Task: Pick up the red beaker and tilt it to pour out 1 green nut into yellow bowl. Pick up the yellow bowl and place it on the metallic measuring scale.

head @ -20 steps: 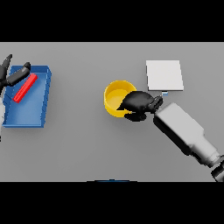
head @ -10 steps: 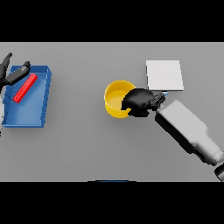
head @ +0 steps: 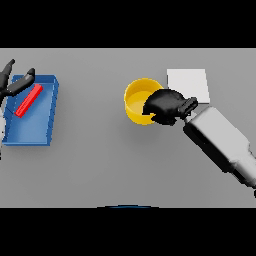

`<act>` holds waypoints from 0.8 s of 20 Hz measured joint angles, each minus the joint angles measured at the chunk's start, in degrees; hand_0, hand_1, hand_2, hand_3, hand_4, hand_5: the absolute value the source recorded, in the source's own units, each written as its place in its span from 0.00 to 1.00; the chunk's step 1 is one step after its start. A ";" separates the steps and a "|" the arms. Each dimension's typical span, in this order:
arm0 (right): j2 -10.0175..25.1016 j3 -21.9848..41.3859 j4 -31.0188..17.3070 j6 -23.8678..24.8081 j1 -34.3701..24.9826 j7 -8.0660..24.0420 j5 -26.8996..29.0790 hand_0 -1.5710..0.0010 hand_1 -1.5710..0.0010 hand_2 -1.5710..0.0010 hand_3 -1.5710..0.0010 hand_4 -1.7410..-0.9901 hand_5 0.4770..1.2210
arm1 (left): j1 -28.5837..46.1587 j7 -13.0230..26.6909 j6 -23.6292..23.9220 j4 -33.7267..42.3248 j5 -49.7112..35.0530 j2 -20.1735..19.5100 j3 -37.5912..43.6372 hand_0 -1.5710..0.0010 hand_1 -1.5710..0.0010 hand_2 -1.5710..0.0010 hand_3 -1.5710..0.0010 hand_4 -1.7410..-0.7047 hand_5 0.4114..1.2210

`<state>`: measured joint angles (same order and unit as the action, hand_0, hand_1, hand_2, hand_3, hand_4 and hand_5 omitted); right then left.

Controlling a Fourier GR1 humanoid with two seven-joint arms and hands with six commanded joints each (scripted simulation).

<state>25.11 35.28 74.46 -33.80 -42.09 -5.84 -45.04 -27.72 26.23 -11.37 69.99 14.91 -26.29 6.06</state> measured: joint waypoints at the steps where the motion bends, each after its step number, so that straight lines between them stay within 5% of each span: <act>1: -0.29 0.01 0.51 -0.47 -0.09 0.89 0.12 0.00 0.00 0.04 0.25 0.00 1.00 | -0.11 -0.25 0.13 -0.60 -0.01 0.12 0.10 1.00 1.00 1.00 1.00 0.91 0.36; 8: 3.07 -4.34 -2.93 3.45 -2.55 2.10 0.41 0.01 0.00 0.03 0.26 0.00 1.00 | 1.11 1.61 -0.08 2.17 -1.55 0.38 0.84 1.00 1.00 1.00 1.00 0.87 0.40; 16: 5.33 -7.83 -17.51 12.09 -6.33 -0.57 -0.80 0.00 0.00 0.01 0.27 0.00 1.00 | 1.81 4.68 -0.19 4.39 -1.84 0.22 0.95 1.00 1.00 1.00 1.00 0.86 0.43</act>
<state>30.44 27.45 56.95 -21.71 -48.42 -6.41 -45.84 -25.91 30.92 -11.56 74.38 13.07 -26.07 7.01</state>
